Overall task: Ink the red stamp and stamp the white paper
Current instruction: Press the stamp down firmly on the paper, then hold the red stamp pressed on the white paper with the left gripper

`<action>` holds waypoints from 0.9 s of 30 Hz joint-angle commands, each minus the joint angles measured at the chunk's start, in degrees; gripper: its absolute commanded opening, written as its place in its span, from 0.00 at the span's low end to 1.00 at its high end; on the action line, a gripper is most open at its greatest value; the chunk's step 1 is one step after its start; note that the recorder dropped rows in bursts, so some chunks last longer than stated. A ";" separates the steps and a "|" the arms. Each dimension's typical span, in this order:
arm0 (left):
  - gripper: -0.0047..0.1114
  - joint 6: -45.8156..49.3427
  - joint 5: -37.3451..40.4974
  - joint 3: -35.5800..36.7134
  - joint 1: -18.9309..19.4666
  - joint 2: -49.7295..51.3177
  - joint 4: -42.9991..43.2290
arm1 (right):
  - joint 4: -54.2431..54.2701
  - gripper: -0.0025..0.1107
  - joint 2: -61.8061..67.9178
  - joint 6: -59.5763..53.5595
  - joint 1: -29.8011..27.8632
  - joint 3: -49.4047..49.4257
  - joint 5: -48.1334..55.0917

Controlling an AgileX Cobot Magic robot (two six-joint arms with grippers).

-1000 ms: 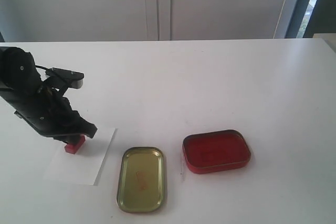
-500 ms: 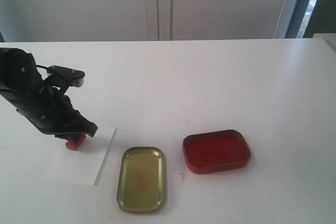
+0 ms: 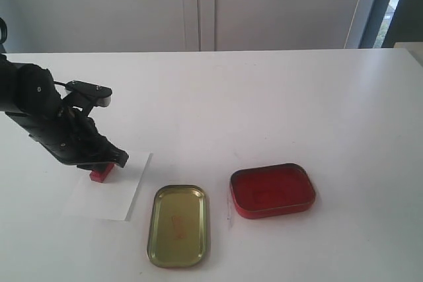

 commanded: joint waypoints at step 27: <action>0.04 0.00 6.45 1.39 -0.04 4.95 0.24 | 0.00 0.02 -0.36 -0.01 -0.26 0.13 -0.16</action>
